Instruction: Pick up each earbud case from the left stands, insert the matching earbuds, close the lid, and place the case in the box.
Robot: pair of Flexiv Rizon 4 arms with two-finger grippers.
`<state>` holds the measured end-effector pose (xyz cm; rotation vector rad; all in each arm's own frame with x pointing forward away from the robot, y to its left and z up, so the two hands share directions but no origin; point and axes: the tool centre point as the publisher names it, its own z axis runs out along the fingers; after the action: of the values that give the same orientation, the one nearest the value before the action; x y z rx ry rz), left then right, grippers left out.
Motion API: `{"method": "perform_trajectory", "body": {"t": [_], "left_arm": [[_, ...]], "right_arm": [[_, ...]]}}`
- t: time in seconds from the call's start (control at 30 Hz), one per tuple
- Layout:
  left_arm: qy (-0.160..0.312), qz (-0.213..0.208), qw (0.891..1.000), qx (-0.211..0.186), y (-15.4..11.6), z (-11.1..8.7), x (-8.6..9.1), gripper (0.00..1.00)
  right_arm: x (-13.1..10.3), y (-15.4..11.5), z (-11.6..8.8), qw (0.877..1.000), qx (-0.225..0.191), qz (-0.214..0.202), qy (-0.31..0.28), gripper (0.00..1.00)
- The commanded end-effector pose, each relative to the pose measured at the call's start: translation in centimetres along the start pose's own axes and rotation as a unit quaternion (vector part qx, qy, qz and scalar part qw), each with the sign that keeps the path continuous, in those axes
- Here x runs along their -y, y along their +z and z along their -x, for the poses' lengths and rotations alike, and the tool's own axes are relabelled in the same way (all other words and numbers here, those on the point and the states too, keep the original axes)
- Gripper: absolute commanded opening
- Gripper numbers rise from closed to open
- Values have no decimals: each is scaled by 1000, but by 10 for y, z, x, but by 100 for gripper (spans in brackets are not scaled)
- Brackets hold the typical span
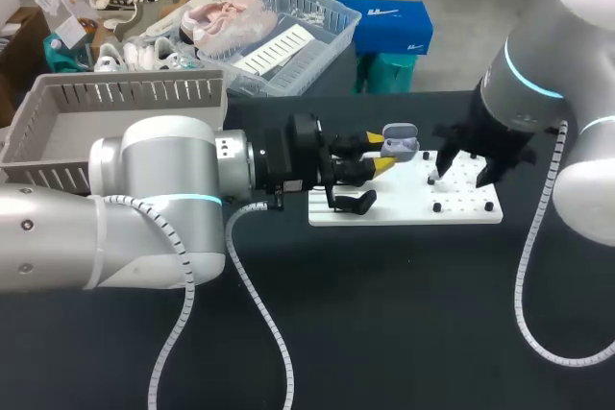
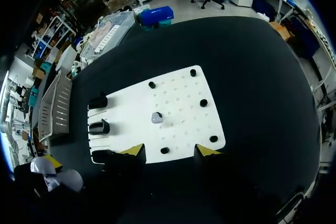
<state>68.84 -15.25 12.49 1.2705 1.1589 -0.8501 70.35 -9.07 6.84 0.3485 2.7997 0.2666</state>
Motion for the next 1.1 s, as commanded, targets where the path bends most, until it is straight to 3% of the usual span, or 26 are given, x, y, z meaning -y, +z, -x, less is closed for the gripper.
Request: {"method": "perform_trajectory", "body": {"t": [0.03, 0.13, 0.33, 1.1], "left_arm": [[1, 3, 1000, 1, 1, 0, 1, 0], [1, 3, 1000, 1, 1, 0, 1, 0], [1, 3, 1000, 1, 1, 0, 1, 0], [1, 3, 1000, 1, 1, 0, 1, 0]], "right_arm": [[-1, 13, 4, 1000, -7, 7, 1, 54], [-2, 17, 4, 1000, -12, 14, 2, 50], [-7, 27, 6, 1000, -20, 19, -1, 54], [-16, 49, 22, 999, -38, 27, 3, 48]]}}
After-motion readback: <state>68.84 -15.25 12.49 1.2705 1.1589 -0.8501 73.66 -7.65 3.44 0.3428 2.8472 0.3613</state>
